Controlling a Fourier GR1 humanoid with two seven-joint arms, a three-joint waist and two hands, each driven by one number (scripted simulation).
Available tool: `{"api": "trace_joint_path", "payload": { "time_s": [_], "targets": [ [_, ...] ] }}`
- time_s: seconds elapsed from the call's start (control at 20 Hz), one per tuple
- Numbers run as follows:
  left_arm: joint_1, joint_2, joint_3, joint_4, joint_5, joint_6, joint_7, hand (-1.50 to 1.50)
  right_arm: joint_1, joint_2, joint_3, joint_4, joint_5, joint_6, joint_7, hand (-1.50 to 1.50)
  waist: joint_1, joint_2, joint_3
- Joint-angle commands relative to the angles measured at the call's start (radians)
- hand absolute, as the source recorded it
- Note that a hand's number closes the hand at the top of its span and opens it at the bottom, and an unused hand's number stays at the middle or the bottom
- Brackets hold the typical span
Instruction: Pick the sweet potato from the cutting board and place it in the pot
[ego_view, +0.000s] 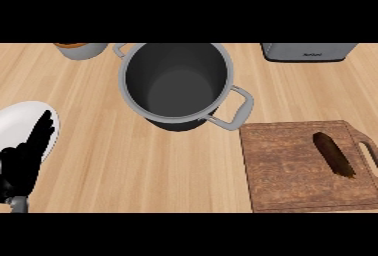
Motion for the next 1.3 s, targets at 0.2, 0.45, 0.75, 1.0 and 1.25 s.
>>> {"api": "trace_joint_path", "payload": {
  "time_s": [0.2,0.45,0.75,1.0,1.25],
  "targets": [
    [-0.018,-0.021,-0.032,-0.023,-0.025,-0.001,0.013,0.0,-0.099,-0.091,0.158,-0.119,0.126,0.39,0.453,-1.5,0.042,0.009,-0.002],
    [-0.063,-0.015,-0.02,0.024,-0.022,-0.024,-0.011,0.0,-0.292,-0.058,0.26,-0.058,0.057,0.654,0.645,-1.5,0.065,0.016,0.0],
    [-0.047,-0.031,-0.002,0.041,-0.017,-0.04,-0.01,0.0,-0.526,0.079,0.309,0.073,-0.004,0.872,0.741,-1.5,0.032,0.006,0.002],
    [-0.049,-0.027,0.024,0.012,-0.037,-0.037,0.017,0.0,-0.62,0.252,0.413,0.163,0.103,0.941,0.846,-1.5,0.023,0.003,0.003],
    [-0.021,-0.037,0.055,0.021,-0.04,-0.055,-0.01,0.0,-0.599,0.273,0.387,0.246,0.204,0.918,0.788,-1.5,0.013,0.002,0.003]
  ]
}}
